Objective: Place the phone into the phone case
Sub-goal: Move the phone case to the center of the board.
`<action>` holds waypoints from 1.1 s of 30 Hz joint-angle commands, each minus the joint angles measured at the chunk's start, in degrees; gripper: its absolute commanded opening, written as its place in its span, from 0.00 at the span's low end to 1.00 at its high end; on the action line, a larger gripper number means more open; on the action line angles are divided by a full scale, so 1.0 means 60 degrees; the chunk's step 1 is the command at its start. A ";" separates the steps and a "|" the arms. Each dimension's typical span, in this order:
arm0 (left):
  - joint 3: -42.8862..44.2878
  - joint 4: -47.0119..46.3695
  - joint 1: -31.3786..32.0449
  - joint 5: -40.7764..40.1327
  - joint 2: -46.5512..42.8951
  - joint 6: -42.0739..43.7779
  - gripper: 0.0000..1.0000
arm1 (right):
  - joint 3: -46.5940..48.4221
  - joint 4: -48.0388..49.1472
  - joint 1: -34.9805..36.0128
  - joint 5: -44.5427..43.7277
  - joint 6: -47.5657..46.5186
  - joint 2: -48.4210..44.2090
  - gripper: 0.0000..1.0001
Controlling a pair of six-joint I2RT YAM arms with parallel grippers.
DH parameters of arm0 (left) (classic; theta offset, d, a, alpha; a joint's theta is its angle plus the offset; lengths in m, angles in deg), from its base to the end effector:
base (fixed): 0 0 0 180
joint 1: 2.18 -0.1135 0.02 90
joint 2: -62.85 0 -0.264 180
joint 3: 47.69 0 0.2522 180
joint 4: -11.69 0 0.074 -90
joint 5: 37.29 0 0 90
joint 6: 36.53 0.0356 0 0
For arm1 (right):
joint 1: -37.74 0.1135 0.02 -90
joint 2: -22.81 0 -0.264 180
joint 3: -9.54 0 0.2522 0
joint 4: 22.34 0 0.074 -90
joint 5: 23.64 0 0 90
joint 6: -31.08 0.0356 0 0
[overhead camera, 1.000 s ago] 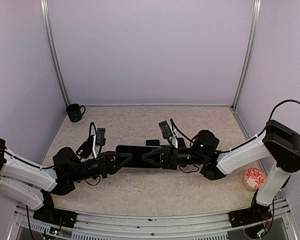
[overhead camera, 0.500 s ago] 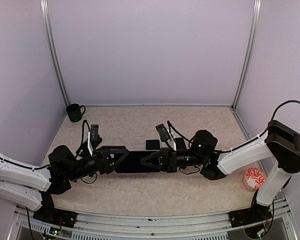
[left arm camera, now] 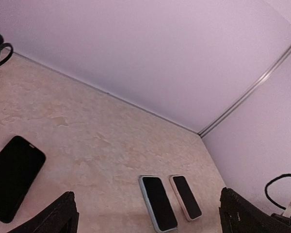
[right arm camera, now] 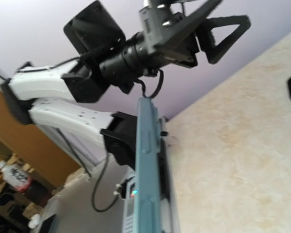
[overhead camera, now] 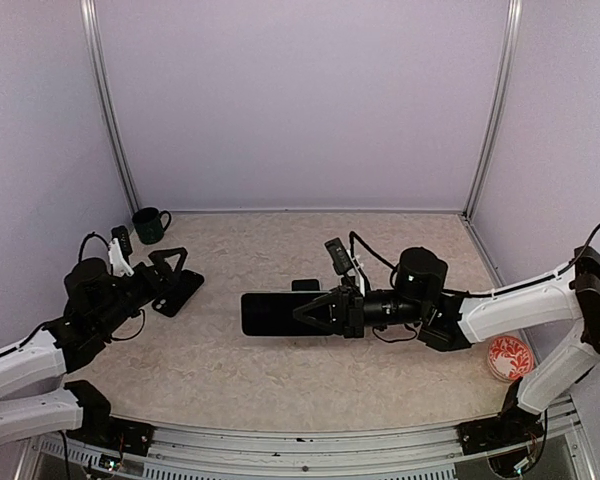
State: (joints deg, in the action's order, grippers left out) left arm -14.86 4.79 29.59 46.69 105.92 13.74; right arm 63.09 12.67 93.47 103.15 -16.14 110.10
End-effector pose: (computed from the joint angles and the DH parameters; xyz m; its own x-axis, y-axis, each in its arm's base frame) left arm 0.1589 -0.0940 0.2426 -0.3159 -0.5520 -0.7717 0.3026 0.7122 -0.6334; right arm 0.1624 0.2762 0.2394 -0.6693 -0.0163 -0.7428 -0.7417 -0.0446 0.6693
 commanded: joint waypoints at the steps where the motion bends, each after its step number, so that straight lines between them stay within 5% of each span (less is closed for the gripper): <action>1: 0.0235 0.1442 -0.1405 0.0801 0.0652 -0.0654 0.99 | -0.0060 -0.0719 -0.0059 -0.0573 -0.0794 -0.0792 0.00; 9: 0.1160 0.1264 -0.2424 0.2020 0.3979 -0.1737 0.99 | -0.0304 -0.1548 -0.0072 -0.1251 -0.1388 -0.1620 0.00; 15: 0.2266 0.1663 -0.2736 0.1037 0.5240 -0.0949 0.98 | -0.0536 -0.1687 -0.0074 -0.1448 -0.1465 -0.1912 0.00; 33: 0.4366 0.0894 -0.2885 0.2389 0.9073 0.0279 0.85 | -0.0556 -0.2104 -0.0088 -0.1598 -0.1622 -0.2191 0.00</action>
State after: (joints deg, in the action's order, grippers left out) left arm 7.96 11.30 12.67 59.06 157.86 12.96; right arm 59.70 -1.41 93.31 94.08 -25.05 99.41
